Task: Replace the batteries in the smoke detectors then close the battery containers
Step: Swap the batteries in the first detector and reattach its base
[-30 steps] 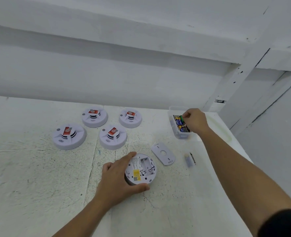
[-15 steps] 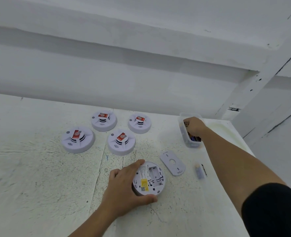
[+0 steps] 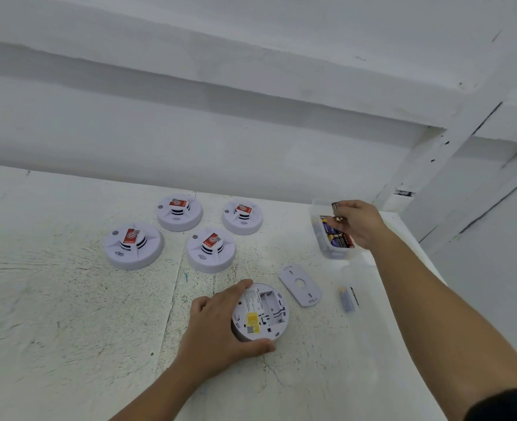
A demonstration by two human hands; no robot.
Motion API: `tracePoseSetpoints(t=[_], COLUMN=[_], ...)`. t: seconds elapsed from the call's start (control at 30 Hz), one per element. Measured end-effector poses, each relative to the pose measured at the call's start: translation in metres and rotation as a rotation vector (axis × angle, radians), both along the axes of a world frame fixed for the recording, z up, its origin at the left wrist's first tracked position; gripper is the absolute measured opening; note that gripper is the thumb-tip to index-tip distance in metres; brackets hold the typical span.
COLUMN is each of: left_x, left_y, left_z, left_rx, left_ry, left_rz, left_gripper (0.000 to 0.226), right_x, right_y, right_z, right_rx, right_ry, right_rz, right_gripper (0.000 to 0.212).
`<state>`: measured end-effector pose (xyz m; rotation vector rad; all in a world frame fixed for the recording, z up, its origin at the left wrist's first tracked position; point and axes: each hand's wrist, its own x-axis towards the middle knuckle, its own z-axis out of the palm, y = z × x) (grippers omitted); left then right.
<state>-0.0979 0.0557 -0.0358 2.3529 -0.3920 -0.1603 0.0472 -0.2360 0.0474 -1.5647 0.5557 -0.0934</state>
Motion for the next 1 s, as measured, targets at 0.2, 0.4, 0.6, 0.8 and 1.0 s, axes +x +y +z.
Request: tracePoseSetpoints(t=[0.2,0.4,0.6,0.8,1.0], left_x=[0.001,0.002,0.004,0.002,0.003], left_y=[-0.001,0.000,-0.002,-0.002,-0.001], left_z=[-0.005,-0.008,-0.013,-0.012,-0.012], left_rx=[-0.047,-0.049,-0.052,-0.065,-0.057], left_ry=[-0.015,-0.005,-0.016,-0.033,-0.047], left_rz=[-0.004,0.004,0.007,0.013,-0.021], left_gripper=[0.104,0.105,0.105,0.103,0.106], right_x=[-0.052,-0.116,-0.159,-0.175,-0.179], right_y=[0.034,0.090,0.125,0.137,0.137], right_z=[0.020,-0.005,-0.035,-0.052,-0.055], right_rx=[0.022,-0.247,-0.654,-0.765,-0.793], right_ry=[-0.071,0.017,0.054,-0.078,-0.158], right_rz=[0.116,0.320,0.320,0.261,0.320], right_gripper=[0.014,0.013,0.011,0.009,0.020])
